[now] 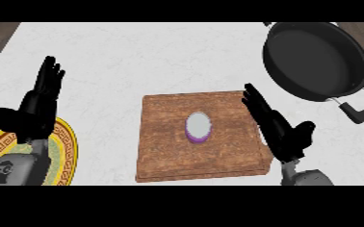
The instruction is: Pick the can from the cutting board and place it in the pot
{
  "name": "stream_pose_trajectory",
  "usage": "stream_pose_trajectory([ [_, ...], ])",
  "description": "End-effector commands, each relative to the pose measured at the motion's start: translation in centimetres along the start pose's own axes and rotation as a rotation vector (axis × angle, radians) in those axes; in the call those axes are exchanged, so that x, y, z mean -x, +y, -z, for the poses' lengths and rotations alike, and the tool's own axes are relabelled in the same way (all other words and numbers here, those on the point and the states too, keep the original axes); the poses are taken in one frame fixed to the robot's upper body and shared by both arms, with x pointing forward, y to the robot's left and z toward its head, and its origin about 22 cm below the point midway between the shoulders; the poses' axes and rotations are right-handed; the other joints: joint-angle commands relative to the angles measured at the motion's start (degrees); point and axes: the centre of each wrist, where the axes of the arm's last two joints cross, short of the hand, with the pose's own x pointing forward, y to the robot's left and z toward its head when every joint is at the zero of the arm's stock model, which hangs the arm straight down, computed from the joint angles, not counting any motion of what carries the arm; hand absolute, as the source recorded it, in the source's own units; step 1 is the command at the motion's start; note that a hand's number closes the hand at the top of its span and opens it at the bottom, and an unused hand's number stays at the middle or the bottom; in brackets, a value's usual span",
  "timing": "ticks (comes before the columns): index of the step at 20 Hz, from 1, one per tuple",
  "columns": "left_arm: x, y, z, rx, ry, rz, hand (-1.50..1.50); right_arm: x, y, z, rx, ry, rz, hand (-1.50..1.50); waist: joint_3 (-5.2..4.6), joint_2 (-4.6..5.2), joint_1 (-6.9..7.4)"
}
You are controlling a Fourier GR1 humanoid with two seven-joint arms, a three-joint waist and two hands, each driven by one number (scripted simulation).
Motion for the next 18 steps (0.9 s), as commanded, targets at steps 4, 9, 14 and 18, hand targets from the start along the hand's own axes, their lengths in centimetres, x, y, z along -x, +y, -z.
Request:
stream_pose_trajectory([
  [4, 2.3, -2.4, -2.0, 0.255, 0.218, 0.035, 0.00, -1.9, 5.2, 0.8, 0.278, 0.042, -0.101, 1.50, -0.32, -1.00, -0.12],
  [9, 5.1, -3.2, -4.5, 0.313, 0.361, 0.017, 0.00, -3.0, -0.2, 0.9, 0.687, -0.179, -0.495, -1.50, -1.17, -2.18, -4.39],
  [14, 5.2, -5.6, -5.4, 0.396, 0.384, -0.007, 0.00, -4.7, 7.2, 0.7, 0.880, -0.525, -0.412, -1.50, -0.46, -1.85, -2.50],
  [18, 4.6, -5.1, -4.3, 0.415, 0.379, -0.015, 0.00, -3.7, 11.2, -0.6, 0.849, -0.462, -0.471, -1.50, -0.54, -1.39, -1.08],
])
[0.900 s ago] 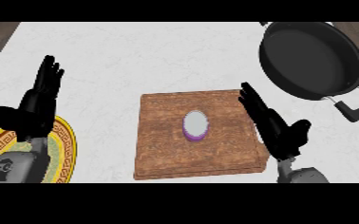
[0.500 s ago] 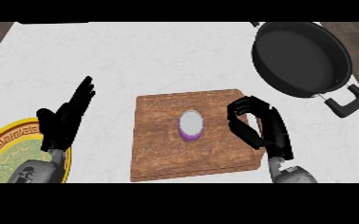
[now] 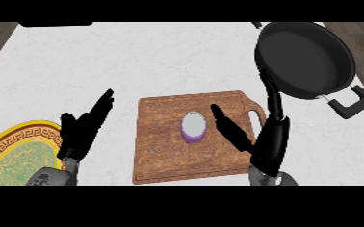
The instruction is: Pick the can from the cutting board and place it in the pot
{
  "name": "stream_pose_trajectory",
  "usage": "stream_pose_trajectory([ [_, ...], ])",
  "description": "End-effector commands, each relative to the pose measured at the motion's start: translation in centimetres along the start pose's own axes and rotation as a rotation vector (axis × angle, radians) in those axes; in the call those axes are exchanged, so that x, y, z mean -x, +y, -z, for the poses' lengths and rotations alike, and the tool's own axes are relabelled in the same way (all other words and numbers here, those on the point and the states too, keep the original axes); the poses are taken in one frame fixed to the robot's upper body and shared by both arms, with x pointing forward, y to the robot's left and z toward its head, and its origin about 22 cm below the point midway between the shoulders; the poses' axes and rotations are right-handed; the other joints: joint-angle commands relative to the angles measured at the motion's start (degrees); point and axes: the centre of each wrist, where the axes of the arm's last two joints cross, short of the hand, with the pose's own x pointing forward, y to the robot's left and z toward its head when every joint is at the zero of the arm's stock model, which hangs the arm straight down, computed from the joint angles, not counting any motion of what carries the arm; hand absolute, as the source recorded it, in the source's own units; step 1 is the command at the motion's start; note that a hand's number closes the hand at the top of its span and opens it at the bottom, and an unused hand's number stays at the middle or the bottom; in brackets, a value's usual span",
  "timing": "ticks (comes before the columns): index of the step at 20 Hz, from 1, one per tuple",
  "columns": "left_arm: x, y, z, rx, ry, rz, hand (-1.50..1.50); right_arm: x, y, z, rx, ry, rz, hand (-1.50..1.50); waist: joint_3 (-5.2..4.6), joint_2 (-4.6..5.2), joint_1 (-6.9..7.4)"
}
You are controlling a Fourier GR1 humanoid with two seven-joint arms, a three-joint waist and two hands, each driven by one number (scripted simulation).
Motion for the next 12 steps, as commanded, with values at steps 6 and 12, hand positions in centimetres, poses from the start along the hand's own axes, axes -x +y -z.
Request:
stream_pose_trajectory([
  [6, -0.1, -0.2, 0.0, 0.043, 0.031, -0.001, 0.00, -3.6, 0.5, -1.8, -0.089, 0.275, -0.113, -1.50, -0.10, 0.31, 0.92],
  [12, -1.1, -2.5, 1.0, 0.063, 0.016, -0.004, 0.00, -8.3, 0.8, -0.8, -0.111, 0.471, -0.109, -1.50, 0.20, 0.63, 2.05],
])
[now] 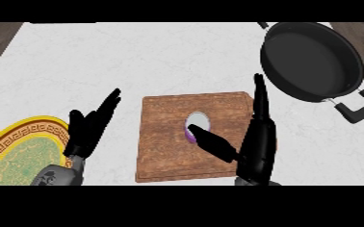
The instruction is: Pick the can from the cutting board and place it in the pot
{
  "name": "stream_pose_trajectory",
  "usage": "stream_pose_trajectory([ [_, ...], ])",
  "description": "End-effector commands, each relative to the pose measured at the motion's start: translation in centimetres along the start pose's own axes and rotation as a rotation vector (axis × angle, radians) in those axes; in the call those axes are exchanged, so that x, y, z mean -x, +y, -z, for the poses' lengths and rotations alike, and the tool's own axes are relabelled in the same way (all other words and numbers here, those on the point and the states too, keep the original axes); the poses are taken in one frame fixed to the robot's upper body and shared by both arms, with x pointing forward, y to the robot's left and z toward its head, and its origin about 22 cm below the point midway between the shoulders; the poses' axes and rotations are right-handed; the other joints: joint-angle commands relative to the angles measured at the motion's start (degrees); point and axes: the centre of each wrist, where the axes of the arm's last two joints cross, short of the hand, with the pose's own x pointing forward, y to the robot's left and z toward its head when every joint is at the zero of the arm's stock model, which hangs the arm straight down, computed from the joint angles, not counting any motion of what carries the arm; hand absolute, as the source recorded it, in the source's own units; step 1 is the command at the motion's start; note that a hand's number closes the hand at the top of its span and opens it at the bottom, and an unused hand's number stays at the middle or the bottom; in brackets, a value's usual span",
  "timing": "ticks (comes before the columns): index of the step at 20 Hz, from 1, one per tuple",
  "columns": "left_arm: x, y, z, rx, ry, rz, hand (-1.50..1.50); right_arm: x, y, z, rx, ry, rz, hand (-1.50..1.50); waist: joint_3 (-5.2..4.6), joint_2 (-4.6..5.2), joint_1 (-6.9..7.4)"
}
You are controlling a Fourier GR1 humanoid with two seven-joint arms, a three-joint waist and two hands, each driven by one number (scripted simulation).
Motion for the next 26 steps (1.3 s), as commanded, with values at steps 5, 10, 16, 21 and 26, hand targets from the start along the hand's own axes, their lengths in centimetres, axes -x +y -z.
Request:
stream_pose_trajectory([
  [5, -0.2, -0.6, 0.7, 0.036, 0.014, 0.028, 0.00, -4.3, 0.5, 0.3, -0.156, 0.299, -0.082, -1.50, 0.16, 0.61, 1.32],
  [10, 0.7, -1.5, 0.0, 0.027, 0.020, 0.000, 0.00, -2.2, 2.6, -0.6, -0.265, 0.403, -0.191, -1.50, 0.23, 0.62, 1.68],
  [16, 1.6, -0.5, 0.1, 0.038, 0.031, -0.009, 0.00, -0.9, 3.0, -1.3, -0.206, 0.379, -0.182, -1.50, 0.24, 0.64, 1.13],
  [21, 1.1, -0.1, -0.4, 0.026, 0.023, -0.001, 0.00, 1.5, 1.6, -4.0, -0.182, 0.352, -0.163, -1.50, 0.27, 0.55, 0.86],
  [26, 0.5, -1.4, 1.3, 0.032, 0.015, -0.012, 0.00, 2.3, 0.3, -3.9, -0.202, 0.303, -0.031, -1.50, 0.30, 0.68, 0.73],
])
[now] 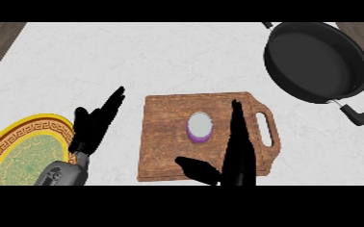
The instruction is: Pick the can from the cutting board and place it in the pot
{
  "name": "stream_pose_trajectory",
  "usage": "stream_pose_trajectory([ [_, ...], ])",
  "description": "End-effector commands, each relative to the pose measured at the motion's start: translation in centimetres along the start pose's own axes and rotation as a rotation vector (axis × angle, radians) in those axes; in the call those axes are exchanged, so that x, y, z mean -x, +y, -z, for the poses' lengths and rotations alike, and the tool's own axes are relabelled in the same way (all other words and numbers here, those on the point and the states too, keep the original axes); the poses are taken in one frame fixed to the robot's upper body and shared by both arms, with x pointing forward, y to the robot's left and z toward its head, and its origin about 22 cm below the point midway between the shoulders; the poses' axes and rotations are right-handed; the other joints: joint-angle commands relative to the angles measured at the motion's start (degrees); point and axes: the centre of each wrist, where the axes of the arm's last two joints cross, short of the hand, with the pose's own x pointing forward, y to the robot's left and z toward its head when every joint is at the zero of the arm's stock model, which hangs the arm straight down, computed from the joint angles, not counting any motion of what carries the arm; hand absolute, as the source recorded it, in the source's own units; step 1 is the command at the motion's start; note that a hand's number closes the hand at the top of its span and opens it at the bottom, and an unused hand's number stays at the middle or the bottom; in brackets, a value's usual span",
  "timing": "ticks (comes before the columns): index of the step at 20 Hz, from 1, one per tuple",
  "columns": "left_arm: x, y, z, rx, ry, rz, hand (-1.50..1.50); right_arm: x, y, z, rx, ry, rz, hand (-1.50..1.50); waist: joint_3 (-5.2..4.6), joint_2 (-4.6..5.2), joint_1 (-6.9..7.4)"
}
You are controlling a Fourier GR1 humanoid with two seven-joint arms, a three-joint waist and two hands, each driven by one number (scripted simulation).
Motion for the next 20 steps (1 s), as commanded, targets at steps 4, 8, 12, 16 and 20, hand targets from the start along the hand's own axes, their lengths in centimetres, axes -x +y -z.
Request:
stream_pose_trajectory([
  [4, 1.3, 0.6, -1.6, 0.006, 0.034, -0.006, 0.00, 2.4, 0.7, 0.0, 0.009, 0.045, 0.206, -1.50, -0.15, 0.26, 0.52],
  [8, 0.5, -0.5, 0.1, 0.005, 0.028, 0.002, 0.00, 1.7, 0.1, 1.6, -0.005, 0.038, 0.320, -1.50, -0.15, 0.39, 0.25],
  [12, 1.4, -0.6, -0.8, 0.022, 0.043, -0.003, 0.00, 2.9, 2.7, 1.6, -0.018, 0.065, 0.345, -1.50, -0.17, 0.33, 0.54],
  [16, -0.9, -1.3, -0.5, 0.012, 0.021, 0.008, 0.00, 3.8, 2.8, 2.7, -0.008, 0.071, 0.421, -1.50, -0.14, 0.34, 0.57],
  [20, -0.5, -0.5, 0.0, 0.004, 0.026, 0.007, 0.00, 5.3, 5.7, 3.4, -0.012, 0.050, 0.397, -1.50, -0.13, 0.41, 0.81],
])
